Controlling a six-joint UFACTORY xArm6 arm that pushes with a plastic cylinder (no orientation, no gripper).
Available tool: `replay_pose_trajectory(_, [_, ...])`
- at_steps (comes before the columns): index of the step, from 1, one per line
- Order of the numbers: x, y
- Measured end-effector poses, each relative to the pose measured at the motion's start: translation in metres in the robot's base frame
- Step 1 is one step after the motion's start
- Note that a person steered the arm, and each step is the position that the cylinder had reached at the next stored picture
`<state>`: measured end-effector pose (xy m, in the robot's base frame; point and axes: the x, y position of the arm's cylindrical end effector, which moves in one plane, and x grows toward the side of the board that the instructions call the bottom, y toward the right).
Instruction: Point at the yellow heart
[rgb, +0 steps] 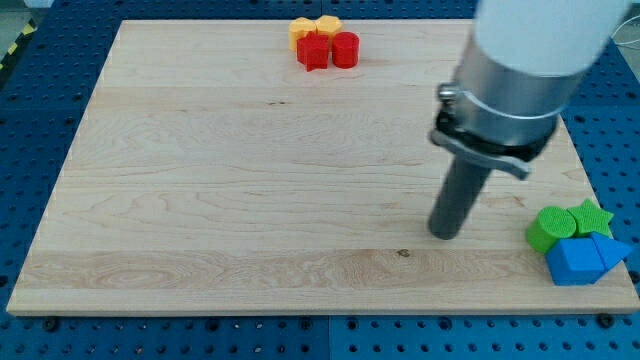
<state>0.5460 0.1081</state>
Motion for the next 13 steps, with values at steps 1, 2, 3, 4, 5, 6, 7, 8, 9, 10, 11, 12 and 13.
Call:
replay_pose_trajectory(1, [0.0, -0.015])
replay_pose_trajectory(2, [-0.001, -0.021])
replay_pose_trajectory(3, [-0.041, -0.053])
replay_pose_trajectory(4, [-0.085, -0.083])
replay_pose_trajectory(5, [-0.099, -0.086])
replay_pose_trajectory(6, [-0.099, -0.086])
replay_pose_trajectory(7, [-0.115, -0.088])
replay_pose_trajectory(8, [-0.154, -0.091])
replay_pose_trajectory(9, [-0.182, -0.064])
replay_pose_trajectory(10, [-0.219, 0.006])
replay_pose_trajectory(11, [-0.256, 0.037])
replay_pose_trajectory(12, [-0.298, 0.011])
replay_pose_trajectory(13, [-0.33, -0.029])
